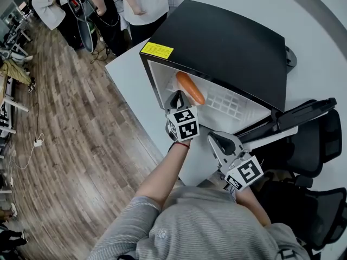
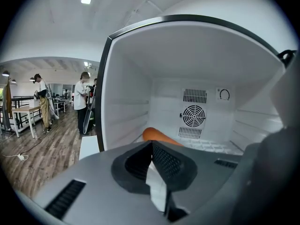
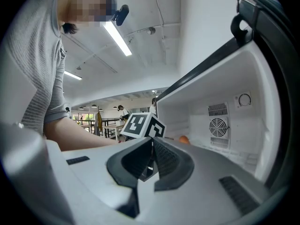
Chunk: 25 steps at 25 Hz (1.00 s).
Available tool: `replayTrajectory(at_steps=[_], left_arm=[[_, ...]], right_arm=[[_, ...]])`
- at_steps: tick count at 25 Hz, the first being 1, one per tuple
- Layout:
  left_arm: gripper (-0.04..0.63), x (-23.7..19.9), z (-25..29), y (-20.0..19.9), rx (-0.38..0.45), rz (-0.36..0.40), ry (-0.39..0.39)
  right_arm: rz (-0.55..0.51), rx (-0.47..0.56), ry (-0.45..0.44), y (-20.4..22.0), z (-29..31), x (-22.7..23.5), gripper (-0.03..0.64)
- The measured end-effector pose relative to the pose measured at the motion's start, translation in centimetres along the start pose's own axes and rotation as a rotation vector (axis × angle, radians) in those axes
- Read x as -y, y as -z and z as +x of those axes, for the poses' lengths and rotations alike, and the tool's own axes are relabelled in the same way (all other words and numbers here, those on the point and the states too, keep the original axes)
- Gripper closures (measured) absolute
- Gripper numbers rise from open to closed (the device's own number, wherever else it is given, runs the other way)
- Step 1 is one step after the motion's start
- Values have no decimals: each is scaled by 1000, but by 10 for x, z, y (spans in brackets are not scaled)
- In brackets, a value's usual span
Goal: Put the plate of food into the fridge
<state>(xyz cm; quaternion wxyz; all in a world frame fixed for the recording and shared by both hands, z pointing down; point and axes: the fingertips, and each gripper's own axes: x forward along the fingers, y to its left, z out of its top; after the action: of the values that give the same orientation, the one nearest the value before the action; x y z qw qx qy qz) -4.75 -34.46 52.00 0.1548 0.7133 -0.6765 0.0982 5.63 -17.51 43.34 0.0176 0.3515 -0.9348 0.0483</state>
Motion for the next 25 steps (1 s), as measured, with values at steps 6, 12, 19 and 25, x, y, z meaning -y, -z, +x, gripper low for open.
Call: replayTrajectory(at_steps=[6,12,19,25], left_arm=[[584,2,-8,1,-10,-12,26],[584,5,-14,0,3,-26,52],[584,15,-34,-10,38,-18,145],[584,33,-60,-6,54,0,297]], right_arm=[[-3,2,2,-1,-4,-5,601],[-6,5,4,-1,-7,-9,601],[-5,13,9,-4,-12,-12,601],[-5,22,11,-5,-15,-16,601]])
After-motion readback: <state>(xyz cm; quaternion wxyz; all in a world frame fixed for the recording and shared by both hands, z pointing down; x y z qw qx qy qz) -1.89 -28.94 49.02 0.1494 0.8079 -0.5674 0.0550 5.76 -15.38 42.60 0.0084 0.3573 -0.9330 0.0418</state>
